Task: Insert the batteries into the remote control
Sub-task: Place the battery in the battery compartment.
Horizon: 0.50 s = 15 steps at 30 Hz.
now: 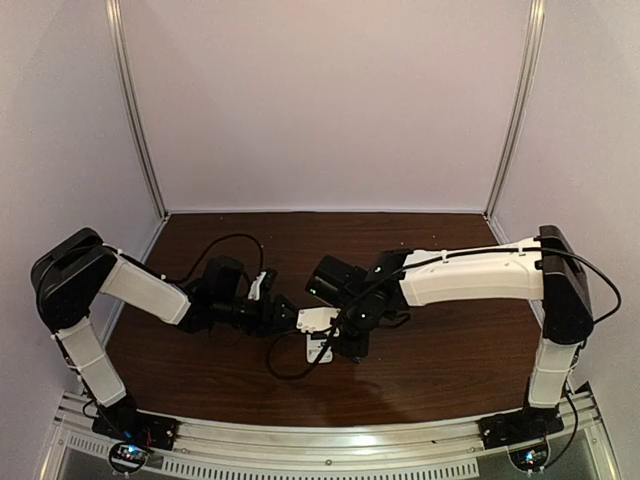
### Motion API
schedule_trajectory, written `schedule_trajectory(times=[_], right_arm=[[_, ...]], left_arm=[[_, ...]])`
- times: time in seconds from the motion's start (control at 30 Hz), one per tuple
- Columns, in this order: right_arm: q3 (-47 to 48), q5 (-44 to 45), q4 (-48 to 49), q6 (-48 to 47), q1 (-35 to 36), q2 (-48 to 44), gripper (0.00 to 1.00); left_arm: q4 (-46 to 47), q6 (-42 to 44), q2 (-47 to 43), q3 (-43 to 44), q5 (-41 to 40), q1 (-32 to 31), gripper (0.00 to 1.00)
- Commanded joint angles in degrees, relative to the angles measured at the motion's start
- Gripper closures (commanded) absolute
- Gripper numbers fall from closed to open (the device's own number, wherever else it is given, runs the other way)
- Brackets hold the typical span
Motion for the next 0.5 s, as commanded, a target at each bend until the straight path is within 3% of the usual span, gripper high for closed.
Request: schedule_trajectory(times=[0.0,0.47], right_arm=[[4.7,4.1,-2.0,-2.1,1.0,3.3,0.98],[7.1,4.7,-3.5,-3.3,1.5,7.9,0.97]], left_arm=[[4.4,-0.9,2.8,0.7,1.6,0.4,0.33],[-1.7,6.0,9.5,8.7,1.5,0.4,0.47]])
